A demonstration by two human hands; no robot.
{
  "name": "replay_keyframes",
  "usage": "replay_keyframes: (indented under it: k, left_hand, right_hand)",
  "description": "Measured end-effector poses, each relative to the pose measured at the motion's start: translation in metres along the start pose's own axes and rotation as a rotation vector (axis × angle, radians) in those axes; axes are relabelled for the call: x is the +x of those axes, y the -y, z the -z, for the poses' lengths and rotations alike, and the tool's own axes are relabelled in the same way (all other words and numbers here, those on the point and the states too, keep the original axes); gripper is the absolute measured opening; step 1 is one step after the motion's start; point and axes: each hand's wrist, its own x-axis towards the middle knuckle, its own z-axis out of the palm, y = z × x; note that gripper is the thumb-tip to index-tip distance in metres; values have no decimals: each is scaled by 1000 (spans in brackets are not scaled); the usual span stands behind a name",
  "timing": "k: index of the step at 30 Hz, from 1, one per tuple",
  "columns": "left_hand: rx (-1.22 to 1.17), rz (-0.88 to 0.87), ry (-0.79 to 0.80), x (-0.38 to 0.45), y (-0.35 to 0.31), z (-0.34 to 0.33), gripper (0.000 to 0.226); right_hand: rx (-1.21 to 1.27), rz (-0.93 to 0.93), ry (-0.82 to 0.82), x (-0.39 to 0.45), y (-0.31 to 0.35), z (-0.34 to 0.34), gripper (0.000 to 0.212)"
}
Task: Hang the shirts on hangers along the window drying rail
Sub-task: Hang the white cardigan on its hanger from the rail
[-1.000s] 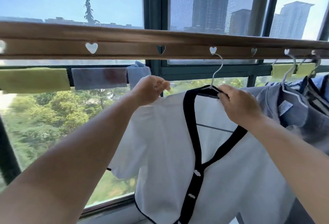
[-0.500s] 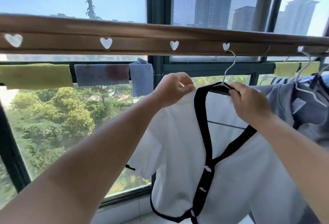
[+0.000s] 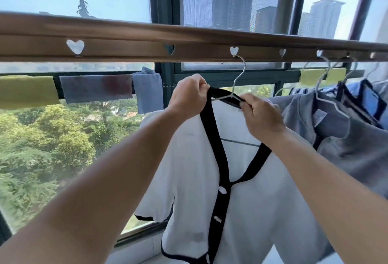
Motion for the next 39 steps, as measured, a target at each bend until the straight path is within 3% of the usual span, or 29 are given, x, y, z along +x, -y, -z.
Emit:
replay_keyframes:
  k: [5, 7, 11, 15, 19, 21, 27, 33, 36, 39]
  left_hand:
    - [-79, -70, 198, -7, -15, -5, 22]
    - [-97, -116, 259, -11, -24, -12, 25]
    - [-86, -106, 162, -12, -20, -20, 20]
    - [-62, -71, 126, -6, -17, -20, 22]
    - [-54, -66, 113, -6, -13, -17, 23]
    - [-61, -81, 143, -7, -14, -15, 23]
    - [-57, -95, 205, -10, -16, -7, 20]
    - [-160, -38, 205, -13, -16, -6, 21]
    - [-195, -46, 212, -13, -15, -4, 18]
    - [-201, -36, 214, -12, -11, 0, 15]
  right_hand:
    - [30, -30, 115, -2, 5, -5, 39]
    - [78, -46, 78, -7, 7, -8, 41]
    - [-93, -160, -34, -29, -8, -6, 47]
    - [-251, -348, -107, -53, -23, -1, 39]
    - [-153, -438, 48, -54, -24, 4, 27]
    - [-94, -469, 49, -47, -26, 11, 23]
    - [96, -335, -114, 0, 7, 37, 19]
    - [-11, -320, 112, -6, 23, 22, 28]
    - [-25, -278, 109, -8, 21, 23, 37]
    - [47, -166, 106, -6, 19, 22, 31]
